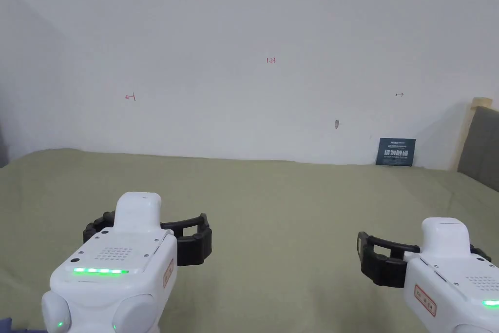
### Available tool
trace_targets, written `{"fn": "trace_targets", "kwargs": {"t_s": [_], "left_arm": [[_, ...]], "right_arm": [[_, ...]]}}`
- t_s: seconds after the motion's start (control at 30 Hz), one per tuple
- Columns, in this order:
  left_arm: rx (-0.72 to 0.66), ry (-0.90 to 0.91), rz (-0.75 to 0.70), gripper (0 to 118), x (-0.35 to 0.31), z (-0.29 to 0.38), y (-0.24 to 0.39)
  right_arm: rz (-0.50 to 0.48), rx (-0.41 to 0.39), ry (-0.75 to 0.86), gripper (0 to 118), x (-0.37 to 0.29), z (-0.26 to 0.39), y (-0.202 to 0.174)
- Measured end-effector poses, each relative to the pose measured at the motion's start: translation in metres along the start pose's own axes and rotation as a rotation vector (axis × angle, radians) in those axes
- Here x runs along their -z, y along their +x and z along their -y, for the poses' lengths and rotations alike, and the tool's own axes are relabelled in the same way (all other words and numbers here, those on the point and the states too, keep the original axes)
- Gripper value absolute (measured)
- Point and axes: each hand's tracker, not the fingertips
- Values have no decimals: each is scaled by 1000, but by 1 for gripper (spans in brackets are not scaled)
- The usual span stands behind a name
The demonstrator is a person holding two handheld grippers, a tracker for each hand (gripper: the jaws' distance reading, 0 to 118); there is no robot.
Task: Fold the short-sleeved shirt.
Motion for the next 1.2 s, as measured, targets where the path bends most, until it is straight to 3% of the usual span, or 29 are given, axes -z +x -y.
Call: {"fn": "trace_targets", "kwargs": {"t_s": [0.1,0.23,0.37,0.53,0.63,0.77,0.97,1.2], "left_arm": [[-14,6,-3,118,-2,0,0],[-36,-3,-17,118,0,1,-2],[-44,-6,-18,118,-1,1,-4],[-26,-5,-17,118,-2,-1,-5],[-72,-22,8,118,-5,-9,-5],[-47,-6,12,118,-6,-10,-4],[-40,-3,20,118,-6,-11,0],[-31,-13,9,118,-5,-9,-1]], "right_arm": [[44,-64,23,118,3,0,-3],[-10,-8,-23,118,6,-1,-1],[30,-54,2,118,4,2,-3],[62,-27,3,118,3,-3,-3],[124,-74,10,118,3,-5,-3],[127,-96,2,118,4,-9,-1],[13,105,7,118,-4,-20,15],[65,85,-23,118,-5,-36,19]]}}
